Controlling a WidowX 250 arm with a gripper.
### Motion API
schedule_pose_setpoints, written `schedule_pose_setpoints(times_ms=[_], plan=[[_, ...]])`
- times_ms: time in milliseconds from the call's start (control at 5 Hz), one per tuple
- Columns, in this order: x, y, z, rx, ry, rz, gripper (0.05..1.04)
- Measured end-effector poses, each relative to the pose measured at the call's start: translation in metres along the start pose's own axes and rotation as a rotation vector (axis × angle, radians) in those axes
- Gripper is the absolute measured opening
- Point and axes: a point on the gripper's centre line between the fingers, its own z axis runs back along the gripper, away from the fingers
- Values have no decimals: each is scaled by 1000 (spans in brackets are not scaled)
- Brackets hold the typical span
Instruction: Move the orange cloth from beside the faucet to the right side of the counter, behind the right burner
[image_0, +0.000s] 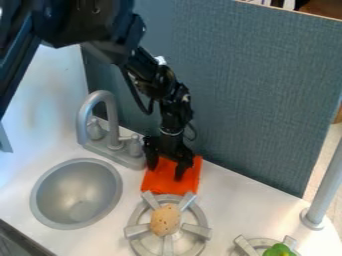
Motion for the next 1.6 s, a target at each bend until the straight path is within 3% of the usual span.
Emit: schedule_pose_setpoints(times_ms=[200, 400, 600, 800, 1000, 1200, 1400, 1600], plan=[[4, -28, -2, -73, 7, -57, 1000], [-4, -87, 3, -156, 1, -223, 1000], [-6, -124, 3, -246, -15, -318, 1000], [-10, -157, 14, -323, -34, -406, 1000], [-29, -175, 30, -371, -52, -463, 1000], [-30, -166, 68, -357, -141, -441, 1000], [-31, -151, 92, -294, -200, -405, 1000], [-54, -131, 129, -254, -176, -419, 1000]])
